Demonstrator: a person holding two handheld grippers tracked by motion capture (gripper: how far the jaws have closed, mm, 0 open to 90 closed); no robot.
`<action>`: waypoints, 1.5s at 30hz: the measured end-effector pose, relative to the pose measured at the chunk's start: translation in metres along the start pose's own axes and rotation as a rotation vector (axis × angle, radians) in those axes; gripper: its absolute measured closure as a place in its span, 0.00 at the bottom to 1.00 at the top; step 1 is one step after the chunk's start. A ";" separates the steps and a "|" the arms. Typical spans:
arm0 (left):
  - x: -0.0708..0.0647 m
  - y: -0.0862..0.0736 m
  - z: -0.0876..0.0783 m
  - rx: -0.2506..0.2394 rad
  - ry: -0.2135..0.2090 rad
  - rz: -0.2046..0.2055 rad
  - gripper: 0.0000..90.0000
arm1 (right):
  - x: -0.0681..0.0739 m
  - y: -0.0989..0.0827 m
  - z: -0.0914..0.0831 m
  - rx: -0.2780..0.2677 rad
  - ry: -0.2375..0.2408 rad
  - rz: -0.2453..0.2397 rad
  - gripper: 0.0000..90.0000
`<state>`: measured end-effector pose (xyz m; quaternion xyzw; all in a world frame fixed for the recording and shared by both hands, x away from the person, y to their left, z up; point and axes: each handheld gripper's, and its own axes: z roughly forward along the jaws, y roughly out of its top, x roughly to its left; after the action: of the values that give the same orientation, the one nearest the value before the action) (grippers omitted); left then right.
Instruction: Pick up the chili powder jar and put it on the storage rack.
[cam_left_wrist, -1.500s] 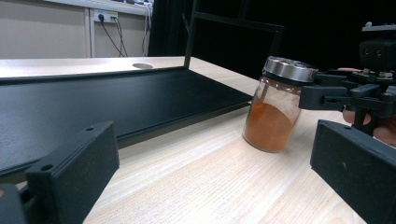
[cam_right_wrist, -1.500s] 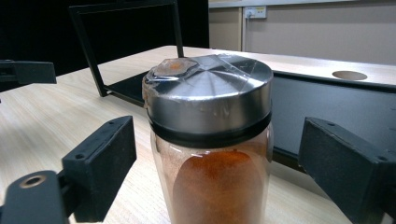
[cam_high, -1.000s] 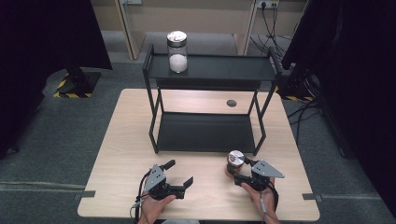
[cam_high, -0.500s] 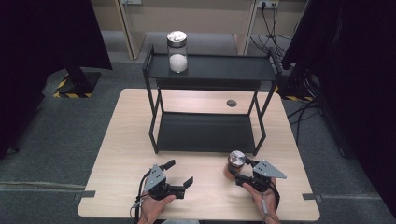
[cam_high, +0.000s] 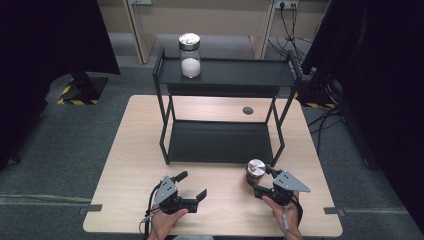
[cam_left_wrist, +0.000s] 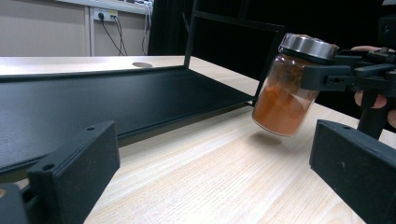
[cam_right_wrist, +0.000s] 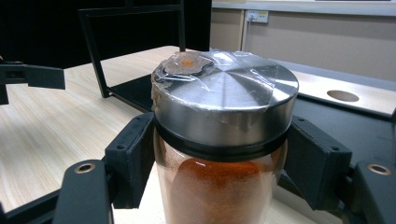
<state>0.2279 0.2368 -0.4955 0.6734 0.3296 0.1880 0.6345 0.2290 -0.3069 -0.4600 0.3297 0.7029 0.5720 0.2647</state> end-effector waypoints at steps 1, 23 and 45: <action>0.000 0.000 0.000 0.000 0.000 0.000 0.01 | 0.000 0.000 0.000 0.000 0.000 0.000 0.34; -0.001 0.000 0.000 -0.001 -0.002 0.006 0.01 | -0.009 0.045 -0.005 -0.017 0.027 -0.030 0.34; -0.001 0.000 0.000 0.003 -0.005 0.006 0.01 | -0.015 0.127 0.012 -0.051 0.182 -0.069 0.34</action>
<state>0.2277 0.2363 -0.4952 0.6756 0.3264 0.1879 0.6339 0.2675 -0.2945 -0.3380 0.2451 0.7201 0.6078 0.2279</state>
